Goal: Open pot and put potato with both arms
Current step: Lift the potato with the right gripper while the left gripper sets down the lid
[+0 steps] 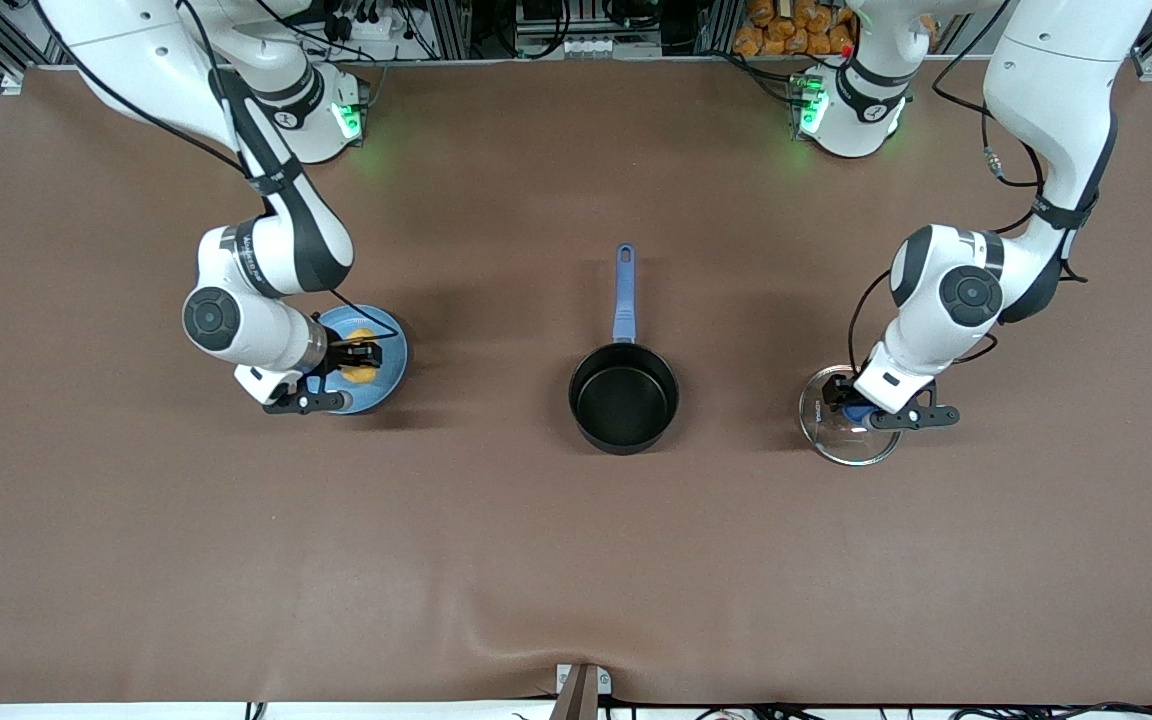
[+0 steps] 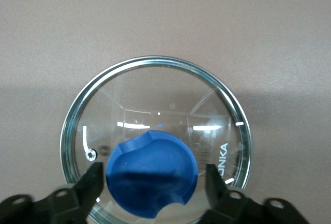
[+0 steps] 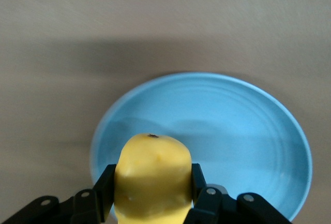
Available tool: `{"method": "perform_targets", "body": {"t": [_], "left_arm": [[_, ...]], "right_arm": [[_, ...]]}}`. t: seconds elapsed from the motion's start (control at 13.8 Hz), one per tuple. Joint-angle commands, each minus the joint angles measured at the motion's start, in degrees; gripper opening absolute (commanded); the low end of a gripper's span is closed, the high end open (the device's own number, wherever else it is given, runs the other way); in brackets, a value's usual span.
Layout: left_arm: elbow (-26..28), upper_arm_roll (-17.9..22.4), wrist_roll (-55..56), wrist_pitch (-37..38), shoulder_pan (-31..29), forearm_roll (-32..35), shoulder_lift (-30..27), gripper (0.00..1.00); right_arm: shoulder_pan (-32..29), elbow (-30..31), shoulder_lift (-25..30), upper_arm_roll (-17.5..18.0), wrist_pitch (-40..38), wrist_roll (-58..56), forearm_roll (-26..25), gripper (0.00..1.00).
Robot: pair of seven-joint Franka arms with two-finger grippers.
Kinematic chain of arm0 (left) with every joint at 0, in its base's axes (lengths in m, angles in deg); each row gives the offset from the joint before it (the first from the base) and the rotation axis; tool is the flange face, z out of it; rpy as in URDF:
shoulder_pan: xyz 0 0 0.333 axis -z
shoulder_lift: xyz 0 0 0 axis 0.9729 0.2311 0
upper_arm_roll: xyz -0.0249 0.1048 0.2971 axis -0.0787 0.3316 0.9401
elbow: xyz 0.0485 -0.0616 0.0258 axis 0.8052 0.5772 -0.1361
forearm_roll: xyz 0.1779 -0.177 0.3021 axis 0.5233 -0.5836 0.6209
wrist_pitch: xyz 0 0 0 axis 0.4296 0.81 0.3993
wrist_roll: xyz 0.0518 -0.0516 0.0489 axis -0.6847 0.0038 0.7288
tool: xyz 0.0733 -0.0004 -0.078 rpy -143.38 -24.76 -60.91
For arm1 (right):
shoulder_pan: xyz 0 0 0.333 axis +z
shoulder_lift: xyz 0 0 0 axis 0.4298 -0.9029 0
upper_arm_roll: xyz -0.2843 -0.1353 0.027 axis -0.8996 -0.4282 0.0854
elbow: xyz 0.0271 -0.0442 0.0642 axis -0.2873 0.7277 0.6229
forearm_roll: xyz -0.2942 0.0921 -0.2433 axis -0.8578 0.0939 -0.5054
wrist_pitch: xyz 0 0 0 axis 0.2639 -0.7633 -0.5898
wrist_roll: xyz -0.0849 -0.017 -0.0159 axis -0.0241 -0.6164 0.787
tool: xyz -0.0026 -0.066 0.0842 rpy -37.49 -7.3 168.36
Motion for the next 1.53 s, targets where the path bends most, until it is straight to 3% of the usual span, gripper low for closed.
{"method": "perform_targets", "body": {"t": [0.0, 0.22, 0.44, 0.73, 0.87, 1.02, 1.24, 1.45], "left_arm": [[-0.2, -0.2, 0.2, 0.1, -0.2, 1.1, -2.9, 1.00], [-1.4, -0.6, -0.1, 7.4, -1.0, 0.7, -8.7, 1.00], [-5.6, -0.9, -0.6, 20.1, -1.1, -1.3, -14.7, 1.00], [-21.0, -0.4, -7.1, 44.8, -1.1, -9.8, -18.2, 1.00], [-29.4, -0.2, -8.6, 55.2, -2.1, -10.1, -18.1, 1.00], [-34.1, -0.2, -10.2, 60.4, -3.2, -11.1, -18.2, 1.00], [-39.3, -0.3, -12.2, 64.4, -5.6, -13.4, -18.4, 1.00], [-40.6, -0.3, -13.1, 66.2, -6.1, -13.1, -18.9, 1.00]], "right_arm": [[2.6, -9.3, 0.6, -0.3, -7.8, 2.5, 0.9, 0.00], [7.2, -23.8, -3.1, -0.3, -14.6, 11.3, 2.6, 0.00], [13.3, -35.7, -9.2, -0.4, -18.2, 21.8, 2.5, 0.00], [20.4, -48.2, -17.5, -0.7, -17.8, 31.0, 2.0, 0.00], [21.8, -51.2, -19.9, -0.6, -17.3, 31.2, 2.1, 0.00], [24.2, -53.7, -22.7, -0.6, -14.5, 32.6, 2.1, 0.00], [27.5, -55.9, -26.9, -0.9, -9.6, 36.8, 2.0, 0.00], [29.4, -58.5, -31.3, -1.1, -5.5, 38.4, 1.9, 0.00]]}}
